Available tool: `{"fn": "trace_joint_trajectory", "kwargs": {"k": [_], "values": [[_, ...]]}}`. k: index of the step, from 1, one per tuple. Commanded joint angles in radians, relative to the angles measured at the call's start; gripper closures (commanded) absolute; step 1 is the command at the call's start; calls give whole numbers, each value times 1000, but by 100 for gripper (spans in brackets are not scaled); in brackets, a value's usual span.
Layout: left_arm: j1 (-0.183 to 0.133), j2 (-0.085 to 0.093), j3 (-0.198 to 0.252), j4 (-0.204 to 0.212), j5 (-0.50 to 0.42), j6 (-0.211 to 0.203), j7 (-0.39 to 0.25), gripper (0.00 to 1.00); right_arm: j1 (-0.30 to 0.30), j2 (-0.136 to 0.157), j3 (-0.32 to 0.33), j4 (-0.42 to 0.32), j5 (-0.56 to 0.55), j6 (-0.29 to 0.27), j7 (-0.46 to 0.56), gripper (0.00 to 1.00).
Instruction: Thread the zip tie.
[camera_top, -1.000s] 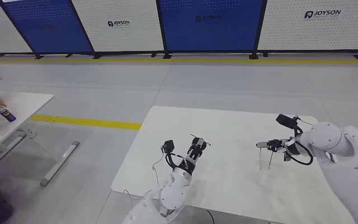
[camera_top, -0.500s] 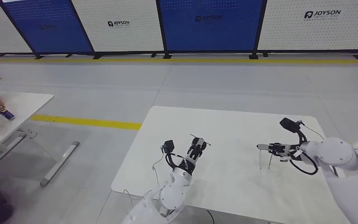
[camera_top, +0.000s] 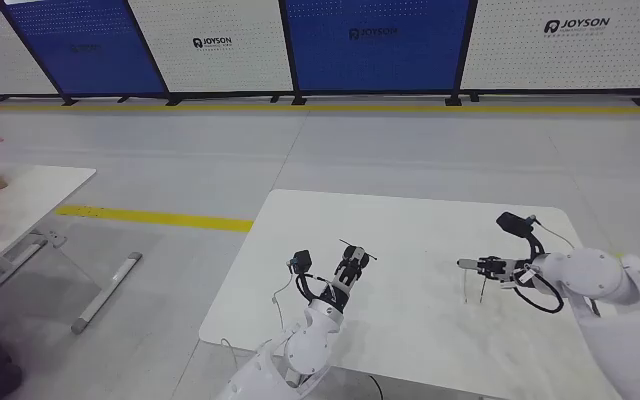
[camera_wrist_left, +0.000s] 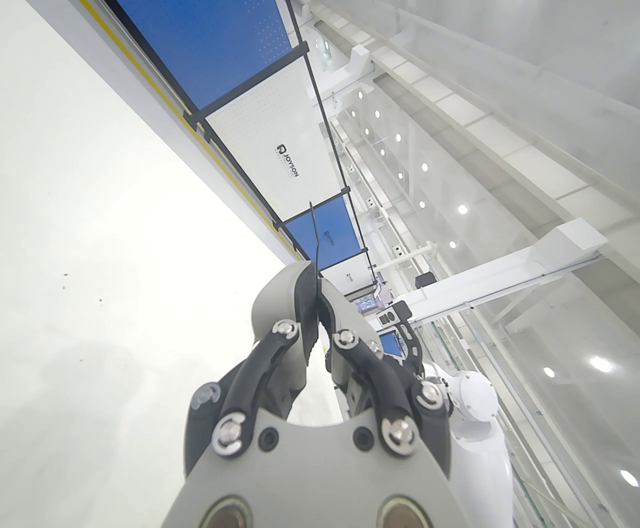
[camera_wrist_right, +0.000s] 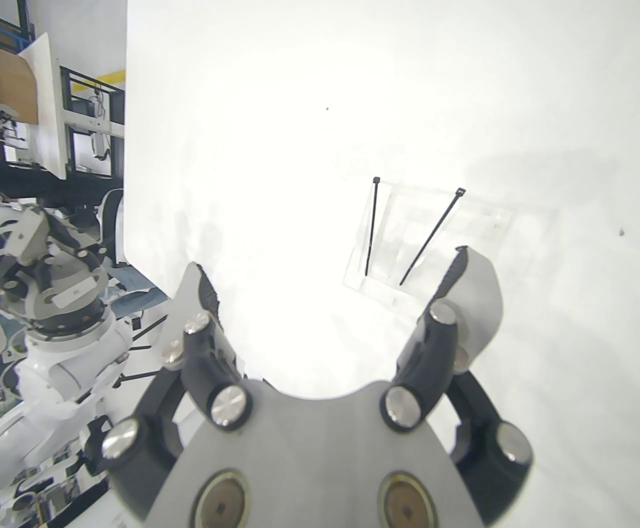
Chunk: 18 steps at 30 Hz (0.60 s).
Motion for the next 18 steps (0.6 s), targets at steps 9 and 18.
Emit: {"fn": "trace_joint_trajectory", "kwargs": {"k": [9,18], "values": [[0,0,0,0,0,0,0,100,74,-16,-75,-15,-69,139,44,0],[0,0,0,0,0,0,0,100,63,-16,-87,8,-87,100,30,0]]}}
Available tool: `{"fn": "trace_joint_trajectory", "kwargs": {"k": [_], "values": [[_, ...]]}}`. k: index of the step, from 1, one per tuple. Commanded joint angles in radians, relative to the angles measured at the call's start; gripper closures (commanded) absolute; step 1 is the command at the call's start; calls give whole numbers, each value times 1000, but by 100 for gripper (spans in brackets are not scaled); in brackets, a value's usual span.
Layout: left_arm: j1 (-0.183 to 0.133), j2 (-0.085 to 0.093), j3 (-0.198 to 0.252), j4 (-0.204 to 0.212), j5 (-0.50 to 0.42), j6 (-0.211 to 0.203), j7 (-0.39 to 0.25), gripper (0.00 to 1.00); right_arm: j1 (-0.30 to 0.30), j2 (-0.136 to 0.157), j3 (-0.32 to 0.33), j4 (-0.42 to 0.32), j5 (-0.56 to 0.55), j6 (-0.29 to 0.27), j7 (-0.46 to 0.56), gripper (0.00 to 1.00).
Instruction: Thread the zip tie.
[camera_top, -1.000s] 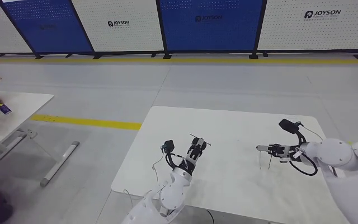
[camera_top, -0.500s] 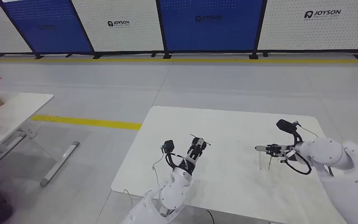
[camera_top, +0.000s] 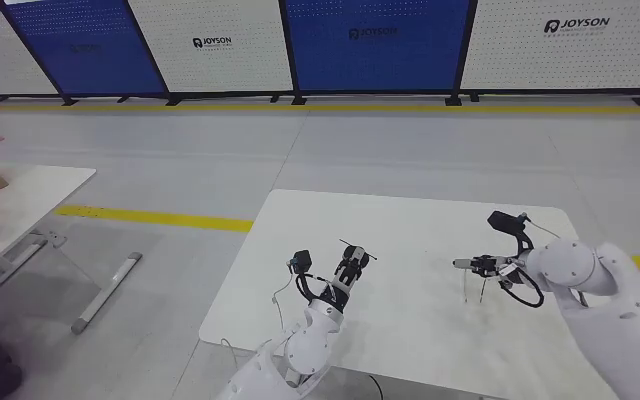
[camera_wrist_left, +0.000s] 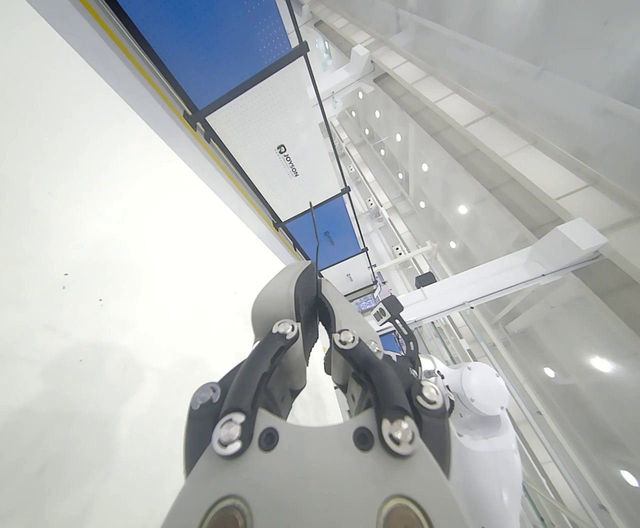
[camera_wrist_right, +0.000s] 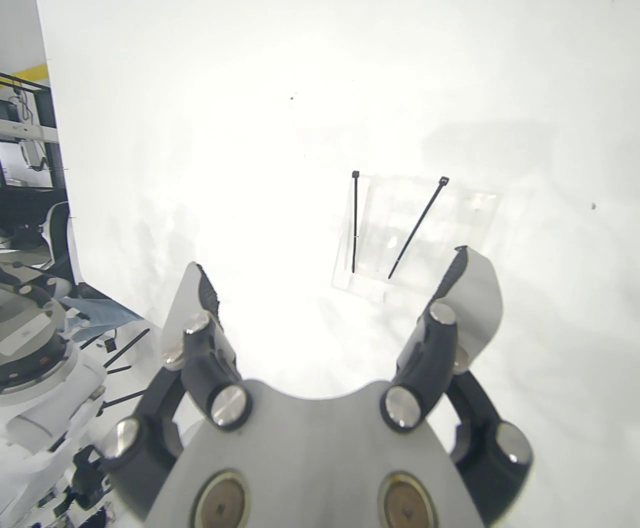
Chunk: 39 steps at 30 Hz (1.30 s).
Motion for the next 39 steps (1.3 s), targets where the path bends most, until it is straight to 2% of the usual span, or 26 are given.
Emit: {"fn": "trace_joint_trajectory", "kwargs": {"k": [1,2,3,4,5,6,8,11,19,29,39], "values": [[0,0,0,0,0,0,0,100,3,0,-3,2,-8,-4,1,0],[0,0,0,0,0,0,0,100,6,0,-5,4,-14,-3,2,0],[0,0,0,0,0,0,0,100,8,-1,-3,6,-10,1,-1,39],[0,0,0,0,0,0,0,100,10,-2,-4,7,-7,2,0,68],[0,0,0,0,0,0,0,100,15,-2,-6,12,-14,13,2,74],[0,0,0,0,0,0,0,100,18,-3,-10,11,-20,17,4,70],[0,0,0,0,0,0,0,100,25,-5,-18,16,-21,21,16,68],[0,0,0,0,0,0,0,100,37,-10,-35,36,-24,33,35,73],[0,0,0,0,0,0,0,100,64,-24,-78,92,-37,66,36,69],[0,0,0,0,0,0,0,100,50,-21,-47,116,-72,71,60,68],[0,0,0,0,0,0,0,100,58,-39,-41,155,-118,71,91,72]]}}
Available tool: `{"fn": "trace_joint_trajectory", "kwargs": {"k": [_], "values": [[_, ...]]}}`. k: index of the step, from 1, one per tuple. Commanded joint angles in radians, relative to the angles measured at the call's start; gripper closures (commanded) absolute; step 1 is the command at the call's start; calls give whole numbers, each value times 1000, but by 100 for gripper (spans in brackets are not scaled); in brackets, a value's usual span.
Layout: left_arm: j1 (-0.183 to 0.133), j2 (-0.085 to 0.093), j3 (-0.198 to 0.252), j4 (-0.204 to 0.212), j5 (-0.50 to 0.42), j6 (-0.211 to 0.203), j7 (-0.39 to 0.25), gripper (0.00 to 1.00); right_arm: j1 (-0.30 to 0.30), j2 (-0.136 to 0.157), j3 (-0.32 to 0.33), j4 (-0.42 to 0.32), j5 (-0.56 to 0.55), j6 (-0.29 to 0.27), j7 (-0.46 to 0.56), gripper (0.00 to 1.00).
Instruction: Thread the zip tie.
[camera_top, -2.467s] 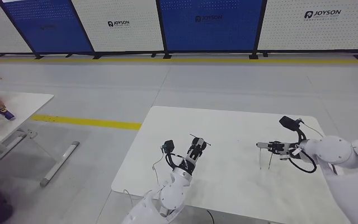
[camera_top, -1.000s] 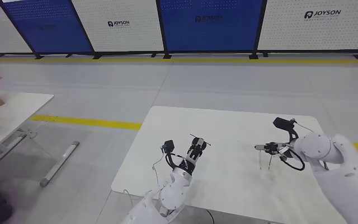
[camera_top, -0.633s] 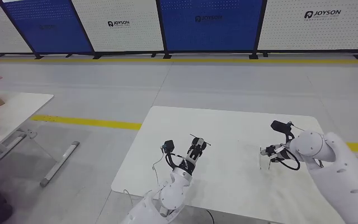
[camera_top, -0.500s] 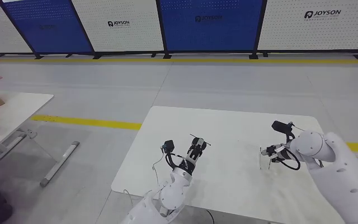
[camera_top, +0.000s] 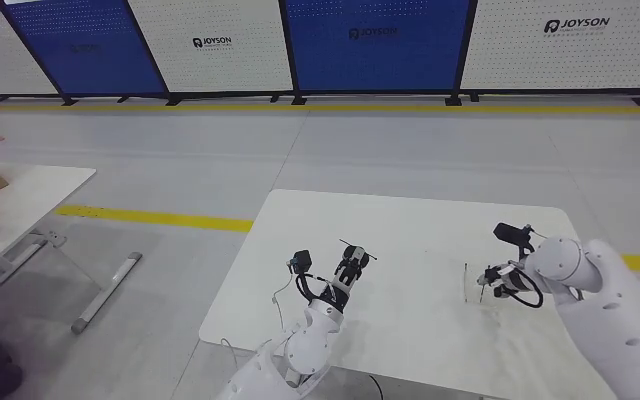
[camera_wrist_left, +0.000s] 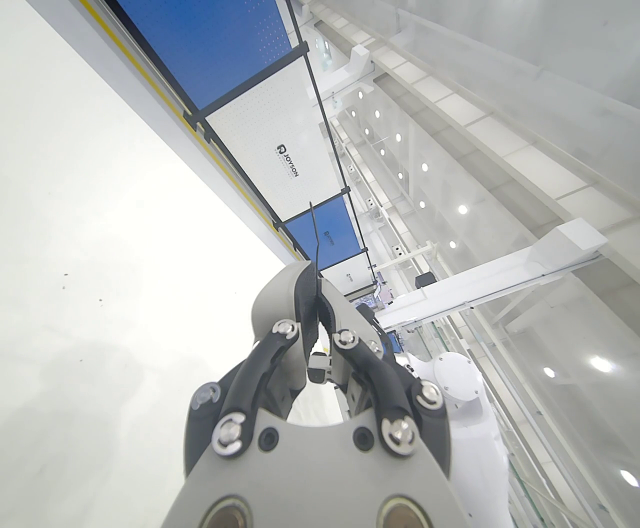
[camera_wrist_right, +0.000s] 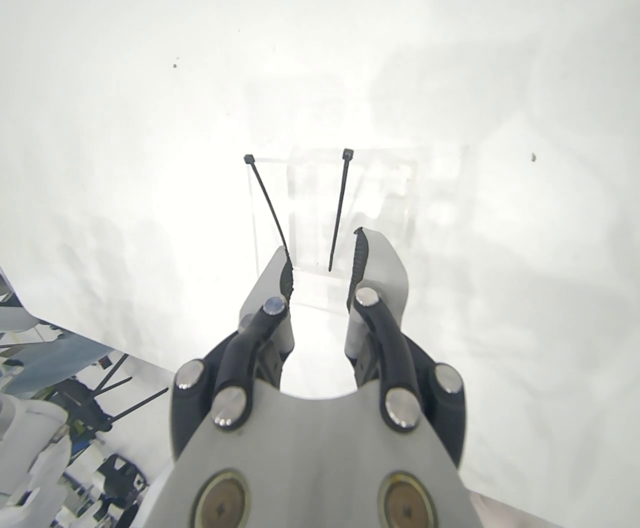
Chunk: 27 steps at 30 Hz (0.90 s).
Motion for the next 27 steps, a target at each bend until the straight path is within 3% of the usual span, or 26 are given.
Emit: {"fn": "trace_joint_trajectory", "kwargs": {"k": [1,9,27], "values": [[0,0,0,0,0,0,0,100,10,-7,-7,16,-13,0,6,72],[0,0,0,0,0,0,0,100,58,-46,-34,98,-61,0,29,78],[0,0,0,0,0,0,0,100,124,-129,-70,250,-138,0,52,81]]}}
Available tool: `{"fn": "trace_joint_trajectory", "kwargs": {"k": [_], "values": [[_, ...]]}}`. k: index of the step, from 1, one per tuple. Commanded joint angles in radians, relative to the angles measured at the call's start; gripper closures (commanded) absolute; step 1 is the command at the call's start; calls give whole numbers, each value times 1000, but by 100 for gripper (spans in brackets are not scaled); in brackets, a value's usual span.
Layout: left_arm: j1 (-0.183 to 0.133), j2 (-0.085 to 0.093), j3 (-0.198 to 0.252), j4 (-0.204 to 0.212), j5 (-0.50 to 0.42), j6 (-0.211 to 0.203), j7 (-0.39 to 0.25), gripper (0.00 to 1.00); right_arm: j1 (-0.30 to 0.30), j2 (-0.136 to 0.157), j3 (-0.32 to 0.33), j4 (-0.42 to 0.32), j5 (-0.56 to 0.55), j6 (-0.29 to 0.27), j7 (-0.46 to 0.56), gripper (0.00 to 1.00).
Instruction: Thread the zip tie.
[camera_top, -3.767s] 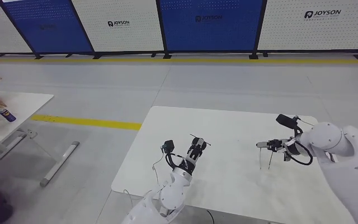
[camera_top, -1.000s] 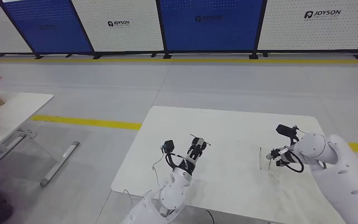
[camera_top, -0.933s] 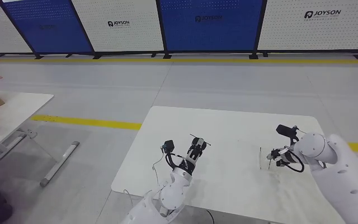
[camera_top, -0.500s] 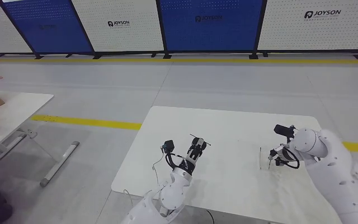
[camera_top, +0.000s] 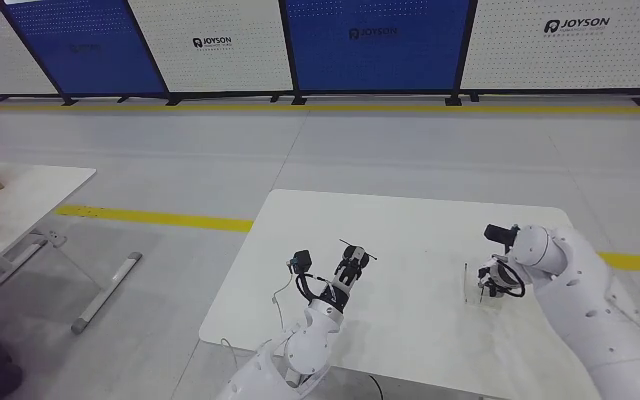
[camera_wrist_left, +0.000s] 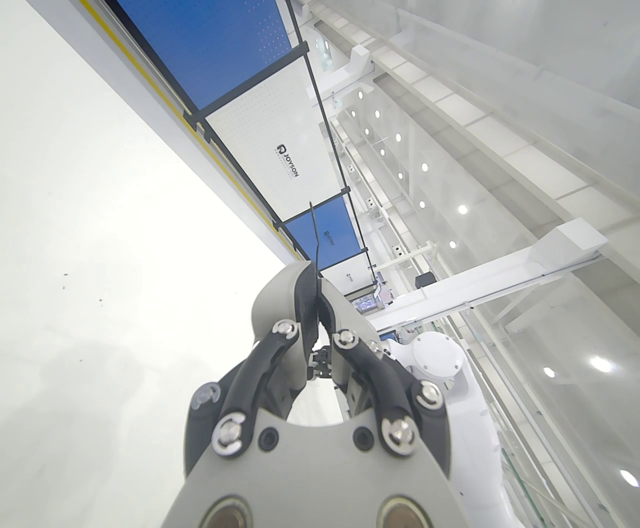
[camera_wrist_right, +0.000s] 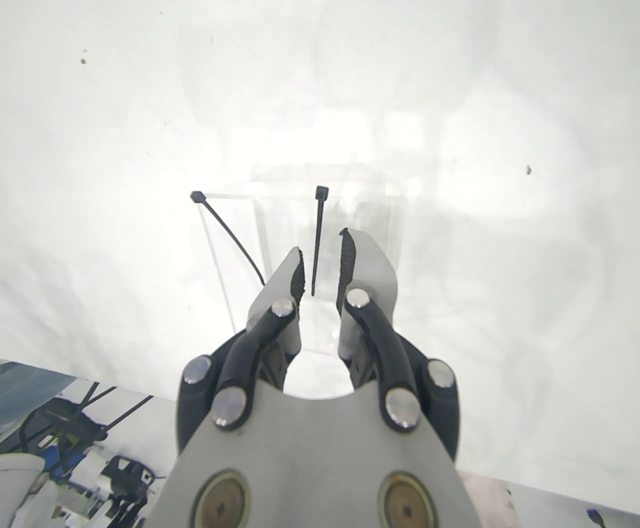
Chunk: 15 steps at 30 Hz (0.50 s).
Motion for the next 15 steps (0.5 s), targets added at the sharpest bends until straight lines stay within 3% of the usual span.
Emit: {"fn": "trace_joint_trajectory", "kwargs": {"k": [1,11,15], "values": [[0,0,0,0,0,0,0,100,7,-8,-3,15,-6,0,0,80],[0,0,0,0,0,0,0,100,38,-42,-10,90,-30,0,4,81],[0,0,0,0,0,0,0,100,50,-55,-16,118,-40,0,11,100]]}}
